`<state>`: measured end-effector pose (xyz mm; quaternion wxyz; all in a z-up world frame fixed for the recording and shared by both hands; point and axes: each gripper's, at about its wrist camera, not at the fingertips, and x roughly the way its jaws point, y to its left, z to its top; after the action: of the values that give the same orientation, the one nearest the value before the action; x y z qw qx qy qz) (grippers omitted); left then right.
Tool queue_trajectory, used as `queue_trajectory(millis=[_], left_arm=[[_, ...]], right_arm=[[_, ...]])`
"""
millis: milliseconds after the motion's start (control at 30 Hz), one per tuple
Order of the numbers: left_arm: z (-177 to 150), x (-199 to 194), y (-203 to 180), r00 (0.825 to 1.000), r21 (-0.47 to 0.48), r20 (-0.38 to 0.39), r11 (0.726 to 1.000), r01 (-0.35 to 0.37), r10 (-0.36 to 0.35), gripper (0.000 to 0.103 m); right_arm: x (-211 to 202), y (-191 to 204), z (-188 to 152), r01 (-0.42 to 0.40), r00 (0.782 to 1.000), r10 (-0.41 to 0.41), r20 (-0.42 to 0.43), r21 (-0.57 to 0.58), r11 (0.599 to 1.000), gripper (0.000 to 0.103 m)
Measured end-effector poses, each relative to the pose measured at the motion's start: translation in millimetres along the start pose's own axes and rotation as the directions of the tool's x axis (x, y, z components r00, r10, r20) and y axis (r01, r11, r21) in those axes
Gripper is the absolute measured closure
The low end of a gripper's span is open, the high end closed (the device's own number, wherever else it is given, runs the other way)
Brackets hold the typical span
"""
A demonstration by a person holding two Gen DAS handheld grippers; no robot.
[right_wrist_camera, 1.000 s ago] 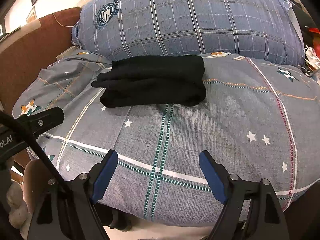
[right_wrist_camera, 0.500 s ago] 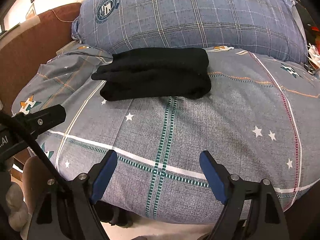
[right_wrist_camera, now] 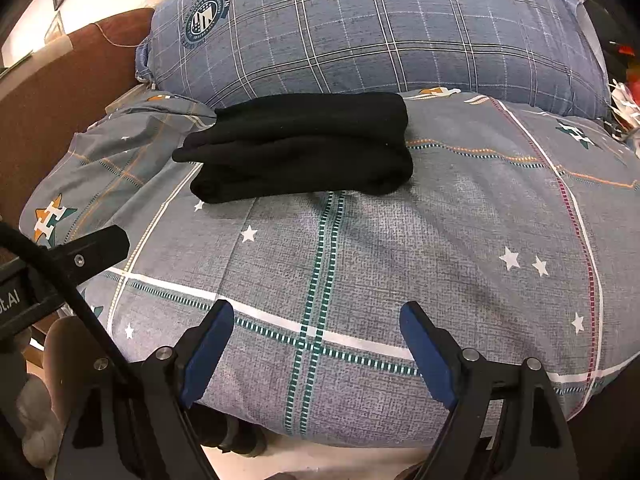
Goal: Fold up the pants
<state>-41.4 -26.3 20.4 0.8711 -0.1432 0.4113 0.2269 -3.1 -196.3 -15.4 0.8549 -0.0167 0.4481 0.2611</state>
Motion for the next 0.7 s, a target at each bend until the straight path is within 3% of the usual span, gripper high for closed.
queue_trajectory(millis=[300,433,533,700], left_arm=[[4.9,7.8,3.8,1.000,-0.005,-0.017,1.000,0.021,-0.021,0.000],[24.9,20.5,15.0,0.994,-0.044,-0.032,0.993,0.105,-0.107,0.000],[33.4,41.2,20.4,0.973,-0.083,-0.106,0.977,0.198,-0.206,0.000],[22.7,71.7,15.1,0.976,-0.024,-0.182,0.993,0.117,-0.120,0.000]], right_arm=[[-0.5,-5.4,4.5,-0.012,1.000,0.012,0.008,0.011,1.000,0.014],[-7.8,-22.3,21.4,0.006,0.998,-0.009,0.057,0.046,0.999,0.014],[-10.9,-39.9,34.0,0.017,0.996,-0.025,0.086,0.085,0.996,0.013],[-4.5,-67.5,47.4,0.040,0.995,-0.052,0.082,0.145,0.989,0.012]])
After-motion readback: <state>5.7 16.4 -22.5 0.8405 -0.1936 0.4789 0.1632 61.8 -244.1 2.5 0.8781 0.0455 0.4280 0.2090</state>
